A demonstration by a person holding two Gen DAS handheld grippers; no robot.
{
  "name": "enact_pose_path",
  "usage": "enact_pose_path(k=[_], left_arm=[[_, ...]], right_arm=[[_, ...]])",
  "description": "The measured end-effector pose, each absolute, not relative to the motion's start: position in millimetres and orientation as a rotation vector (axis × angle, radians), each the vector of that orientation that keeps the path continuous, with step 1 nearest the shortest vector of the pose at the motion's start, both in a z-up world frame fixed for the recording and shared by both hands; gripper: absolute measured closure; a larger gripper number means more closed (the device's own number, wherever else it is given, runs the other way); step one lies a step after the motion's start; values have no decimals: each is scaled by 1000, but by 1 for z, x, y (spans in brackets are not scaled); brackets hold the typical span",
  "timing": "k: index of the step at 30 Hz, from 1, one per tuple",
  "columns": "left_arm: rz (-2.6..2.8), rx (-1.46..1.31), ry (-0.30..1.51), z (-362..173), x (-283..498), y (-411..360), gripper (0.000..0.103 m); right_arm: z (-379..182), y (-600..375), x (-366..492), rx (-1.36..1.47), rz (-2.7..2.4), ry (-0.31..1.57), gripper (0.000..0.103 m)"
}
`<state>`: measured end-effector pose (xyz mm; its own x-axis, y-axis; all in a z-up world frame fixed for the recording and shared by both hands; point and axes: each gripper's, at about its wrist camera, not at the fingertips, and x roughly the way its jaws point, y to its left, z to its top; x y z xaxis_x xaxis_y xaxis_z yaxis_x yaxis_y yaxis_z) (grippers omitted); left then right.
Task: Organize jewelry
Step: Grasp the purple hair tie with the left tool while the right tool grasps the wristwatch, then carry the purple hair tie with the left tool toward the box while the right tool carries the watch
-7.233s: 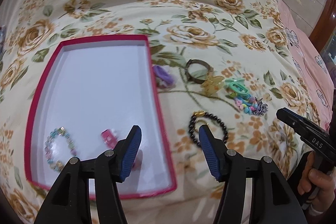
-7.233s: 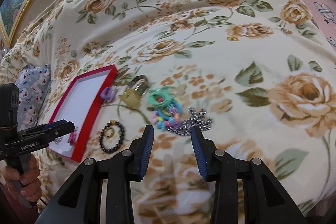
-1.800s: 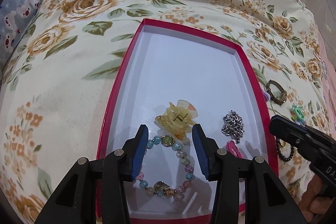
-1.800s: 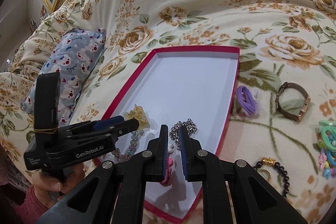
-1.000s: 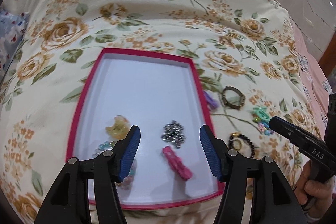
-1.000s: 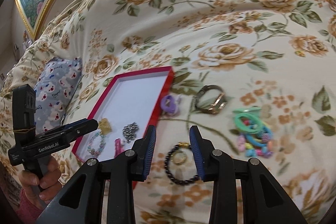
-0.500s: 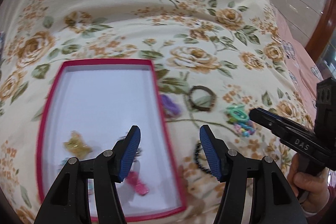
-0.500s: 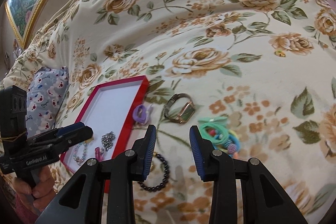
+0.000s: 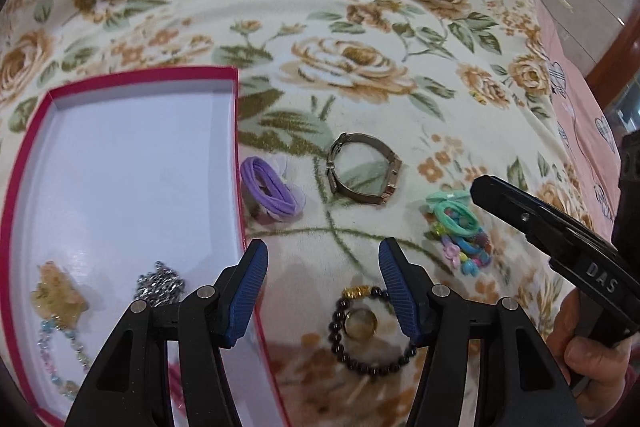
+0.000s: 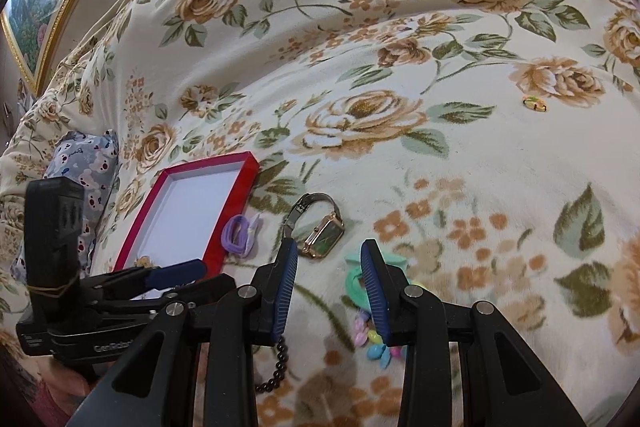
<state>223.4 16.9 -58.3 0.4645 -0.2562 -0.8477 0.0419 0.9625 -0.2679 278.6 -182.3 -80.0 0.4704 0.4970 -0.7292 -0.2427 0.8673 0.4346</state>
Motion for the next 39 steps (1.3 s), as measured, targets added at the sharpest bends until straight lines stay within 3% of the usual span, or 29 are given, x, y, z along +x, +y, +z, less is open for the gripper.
enact_pose_path(k=[7, 13, 21, 23, 25, 27, 28, 29, 39], left_arm=[[-132, -216, 1067, -71, 245, 10, 51], [-100, -161, 1061, -77, 249, 9, 69], [-144, -162, 1068, -74, 250, 14, 69], [-144, -147, 1068, -74, 250, 12, 69], [-142, -120, 1070, -75, 252, 7, 70], [-139, -83, 1074, -76, 254, 1, 80], [-140, -74, 1079, -78, 254, 0, 90], [-141, -69, 1086, -80, 255, -1, 96], [-148, -75, 1026, -67, 244, 2, 99]], right_arm=[[-94, -179, 292, 294, 466, 1011, 68], [-106, -174, 304, 306, 465, 1045, 70], [-118, -151, 321, 252, 481, 1090, 70], [-125, -146, 324, 238, 483, 1101, 72], [-126, -143, 324, 222, 478, 1096, 84], [-122, -143, 322, 199, 464, 1077, 93], [-119, -145, 320, 194, 458, 1069, 96], [-117, -148, 318, 197, 456, 1064, 96], [-94, -179, 299, 270, 437, 1009, 96]])
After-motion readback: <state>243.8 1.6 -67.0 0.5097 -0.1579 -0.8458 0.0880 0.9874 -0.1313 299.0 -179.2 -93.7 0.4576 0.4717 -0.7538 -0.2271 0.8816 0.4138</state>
